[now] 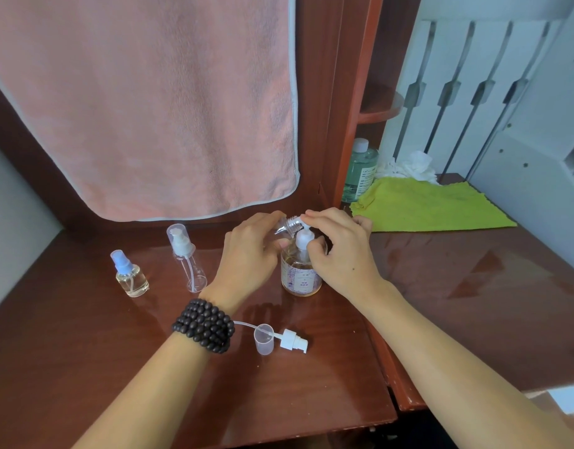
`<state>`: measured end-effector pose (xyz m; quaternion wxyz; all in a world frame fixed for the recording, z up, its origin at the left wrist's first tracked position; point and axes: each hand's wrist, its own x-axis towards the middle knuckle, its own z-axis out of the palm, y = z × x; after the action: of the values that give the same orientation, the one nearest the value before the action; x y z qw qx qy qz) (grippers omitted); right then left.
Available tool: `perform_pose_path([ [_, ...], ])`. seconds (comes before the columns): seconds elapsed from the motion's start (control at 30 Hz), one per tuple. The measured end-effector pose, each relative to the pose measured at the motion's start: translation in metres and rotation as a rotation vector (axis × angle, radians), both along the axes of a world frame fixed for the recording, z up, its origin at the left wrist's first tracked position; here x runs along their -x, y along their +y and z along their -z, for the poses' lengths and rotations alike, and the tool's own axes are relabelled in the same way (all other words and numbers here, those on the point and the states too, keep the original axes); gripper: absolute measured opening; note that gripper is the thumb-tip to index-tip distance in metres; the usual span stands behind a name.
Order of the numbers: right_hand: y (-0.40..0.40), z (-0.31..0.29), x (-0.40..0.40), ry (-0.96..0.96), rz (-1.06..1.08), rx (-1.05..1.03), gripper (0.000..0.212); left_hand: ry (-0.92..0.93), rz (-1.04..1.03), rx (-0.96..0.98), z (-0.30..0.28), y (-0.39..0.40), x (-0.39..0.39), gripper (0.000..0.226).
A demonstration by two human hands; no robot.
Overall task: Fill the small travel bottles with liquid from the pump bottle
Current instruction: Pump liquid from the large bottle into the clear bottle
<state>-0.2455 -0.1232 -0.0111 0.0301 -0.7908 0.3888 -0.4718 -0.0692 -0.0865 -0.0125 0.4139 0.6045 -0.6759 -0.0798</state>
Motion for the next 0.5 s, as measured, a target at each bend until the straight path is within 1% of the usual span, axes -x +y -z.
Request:
perform_pose_path([
  [0.2,-0.0044,0.0003,-0.0014,0.008,0.032,0.027,0.041,0.005,0.013,-0.007,0.0019,-0.0011,0.0010,0.037],
  [0.3,-0.0043,0.0015,-0.0022,0.031,0.040,0.035,0.042,0.004,0.003,-0.011,0.0050,-0.0003,0.0017,0.035],
  [0.37,-0.0039,0.0020,-0.0023,0.037,0.040,0.027,0.042,0.018,-0.002,-0.014,0.0064,0.0002,0.0018,0.038],
  [0.5,-0.0031,-0.0009,-0.0024,0.020,0.033,0.027,0.043,0.017,-0.002,-0.006,0.0002,0.0008,0.0011,0.036],
])
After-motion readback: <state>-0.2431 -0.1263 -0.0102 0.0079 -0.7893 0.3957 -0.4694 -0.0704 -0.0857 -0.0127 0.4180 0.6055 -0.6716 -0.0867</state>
